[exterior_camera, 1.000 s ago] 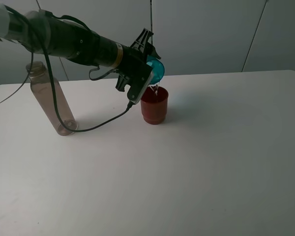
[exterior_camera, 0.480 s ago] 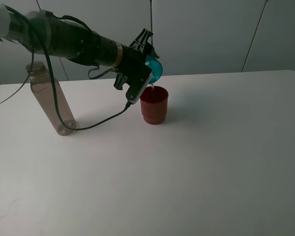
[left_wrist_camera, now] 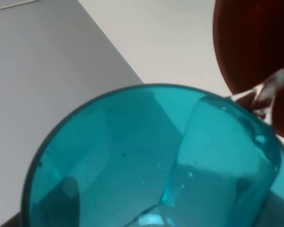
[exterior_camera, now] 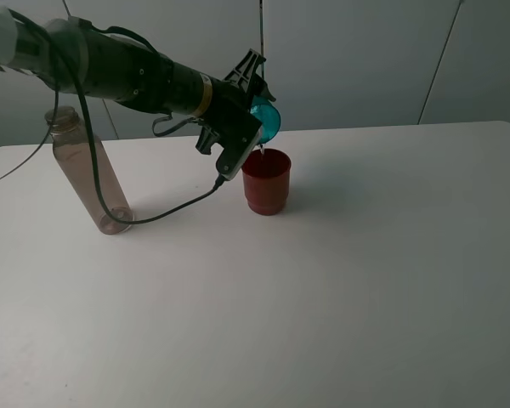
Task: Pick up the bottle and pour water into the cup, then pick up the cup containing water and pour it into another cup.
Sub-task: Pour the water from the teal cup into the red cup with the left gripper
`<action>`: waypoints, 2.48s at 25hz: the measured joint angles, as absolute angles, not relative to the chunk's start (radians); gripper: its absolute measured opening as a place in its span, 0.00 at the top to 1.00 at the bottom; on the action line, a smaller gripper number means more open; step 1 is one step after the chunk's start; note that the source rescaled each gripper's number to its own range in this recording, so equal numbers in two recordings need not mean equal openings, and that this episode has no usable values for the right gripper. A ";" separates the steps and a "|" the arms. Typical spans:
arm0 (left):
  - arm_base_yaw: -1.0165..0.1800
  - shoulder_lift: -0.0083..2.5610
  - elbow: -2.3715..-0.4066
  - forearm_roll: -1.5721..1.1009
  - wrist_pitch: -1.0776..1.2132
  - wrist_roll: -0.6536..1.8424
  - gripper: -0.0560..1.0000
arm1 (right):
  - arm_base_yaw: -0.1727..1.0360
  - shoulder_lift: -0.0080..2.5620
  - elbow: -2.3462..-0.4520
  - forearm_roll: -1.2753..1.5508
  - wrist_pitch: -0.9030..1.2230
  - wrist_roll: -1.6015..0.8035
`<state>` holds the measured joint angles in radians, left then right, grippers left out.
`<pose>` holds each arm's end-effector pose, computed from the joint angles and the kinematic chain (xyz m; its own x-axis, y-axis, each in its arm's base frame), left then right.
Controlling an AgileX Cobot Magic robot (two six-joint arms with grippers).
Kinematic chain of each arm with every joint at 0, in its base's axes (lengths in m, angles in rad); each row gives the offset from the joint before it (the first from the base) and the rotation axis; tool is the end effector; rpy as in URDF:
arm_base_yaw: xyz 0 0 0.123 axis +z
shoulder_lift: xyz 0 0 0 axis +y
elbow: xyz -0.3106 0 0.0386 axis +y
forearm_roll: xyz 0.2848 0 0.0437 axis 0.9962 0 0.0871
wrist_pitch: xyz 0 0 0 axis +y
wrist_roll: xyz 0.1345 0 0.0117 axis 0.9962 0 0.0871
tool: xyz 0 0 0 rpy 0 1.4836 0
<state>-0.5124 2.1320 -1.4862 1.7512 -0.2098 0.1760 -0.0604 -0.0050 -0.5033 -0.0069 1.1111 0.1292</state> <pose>0.4755 -0.2991 0.1547 0.7600 0.6234 0.1839 0.2371 -0.5293 0.8146 0.0340 -0.0029 0.2702 -0.4800 0.1551 -0.8635 0.1271 0.9862 0.1064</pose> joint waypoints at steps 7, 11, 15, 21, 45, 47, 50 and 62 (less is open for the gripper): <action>-0.512 2.132 -1.486 1.751 -0.220 0.190 0.81 | -0.060 -0.005 -0.503 -0.007 1.111 0.129; -0.514 2.132 -1.486 1.751 -0.231 0.202 0.81 | -0.060 -0.005 -0.503 -0.007 1.111 0.129; -0.516 2.132 -1.486 1.751 -0.239 0.215 0.81 | -0.060 -0.005 -0.503 -0.007 1.111 0.129; -0.516 2.132 -1.486 1.751 -0.241 0.244 0.81 | -0.060 -0.005 -0.503 -0.007 1.111 0.129; -0.516 2.132 -1.486 1.751 -0.261 0.448 0.81 | -0.060 -0.005 -0.503 -0.007 1.111 0.129; -0.516 2.132 -1.486 1.751 -0.261 0.465 0.81 | -0.060 -0.005 -0.503 -0.007 1.111 0.129; -0.516 2.132 -1.486 1.751 -0.261 0.490 0.81 | -0.060 -0.005 -0.503 -0.007 1.111 0.129; -0.516 2.132 -1.486 1.751 -0.261 0.525 0.81 | -0.060 -0.005 -0.503 -0.007 1.111 0.129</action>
